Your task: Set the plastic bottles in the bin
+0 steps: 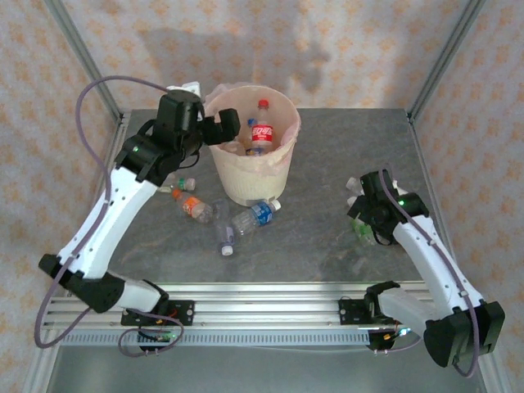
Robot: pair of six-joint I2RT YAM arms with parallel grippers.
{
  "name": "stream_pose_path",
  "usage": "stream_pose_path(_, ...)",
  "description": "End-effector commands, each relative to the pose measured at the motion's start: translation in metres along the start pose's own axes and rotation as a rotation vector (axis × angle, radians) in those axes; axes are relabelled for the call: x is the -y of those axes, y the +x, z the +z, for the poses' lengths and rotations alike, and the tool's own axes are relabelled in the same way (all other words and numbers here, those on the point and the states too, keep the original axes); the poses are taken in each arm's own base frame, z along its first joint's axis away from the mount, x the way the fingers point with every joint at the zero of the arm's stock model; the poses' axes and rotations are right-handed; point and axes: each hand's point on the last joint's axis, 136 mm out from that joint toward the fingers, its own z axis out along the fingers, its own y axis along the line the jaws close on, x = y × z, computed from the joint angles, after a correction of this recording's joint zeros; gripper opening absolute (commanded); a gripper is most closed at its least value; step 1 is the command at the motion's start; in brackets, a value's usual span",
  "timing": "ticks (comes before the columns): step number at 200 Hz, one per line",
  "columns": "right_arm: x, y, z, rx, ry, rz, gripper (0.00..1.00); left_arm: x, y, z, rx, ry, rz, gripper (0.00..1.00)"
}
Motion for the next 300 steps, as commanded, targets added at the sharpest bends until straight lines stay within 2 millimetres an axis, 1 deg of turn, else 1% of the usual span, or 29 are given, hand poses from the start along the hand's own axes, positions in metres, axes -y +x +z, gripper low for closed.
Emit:
stream_pose_path(1,-0.004,-0.004,0.009,-0.006,-0.013,-0.033,0.99,-0.006,-0.011,-0.021,0.1,0.01,-0.051,1.0)
stream_pose_path(32,-0.014,-0.013,0.027,-0.052,-0.045,-0.049,0.99,-0.024,-0.007,-0.037,0.158,-0.026,-0.079,1.0)
stream_pose_path(50,-0.02,-0.019,0.035,-0.07,-0.059,-0.066,0.99,-0.032,-0.007,-0.045,0.181,-0.05,-0.089,1.0)
stream_pose_path(55,-0.022,-0.023,0.035,-0.062,-0.068,-0.069,0.99,-0.034,-0.007,-0.047,0.187,-0.055,-0.089,1.0)
stream_pose_path(59,-0.023,-0.022,0.041,-0.081,-0.058,-0.078,0.99,-0.036,-0.007,-0.048,0.188,-0.059,-0.09,1.0)
stream_pose_path(85,-0.026,-0.027,0.058,-0.132,-0.038,-0.107,0.99,-0.041,-0.002,-0.048,0.185,-0.082,-0.087,1.0)
stream_pose_path(129,-0.028,-0.029,0.078,-0.17,-0.02,-0.123,0.99,-0.05,0.003,-0.046,0.176,-0.125,-0.088,1.0)
stream_pose_path(159,-0.03,-0.024,0.088,-0.204,-0.016,-0.134,0.99,-0.05,0.003,-0.046,0.176,-0.125,-0.086,1.0)
stream_pose_path(235,-0.033,-0.003,0.102,-0.279,-0.041,-0.121,1.0,-0.052,0.001,-0.049,0.189,-0.135,-0.093,1.0)
stream_pose_path(271,-0.044,0.007,0.105,-0.326,-0.106,-0.097,0.91,-0.052,-0.001,-0.049,0.196,-0.135,-0.093,1.0)
stream_pose_path(300,-0.047,0.012,0.11,-0.343,-0.122,-0.08,0.86,-0.051,-0.001,-0.047,0.194,-0.135,-0.091,1.0)
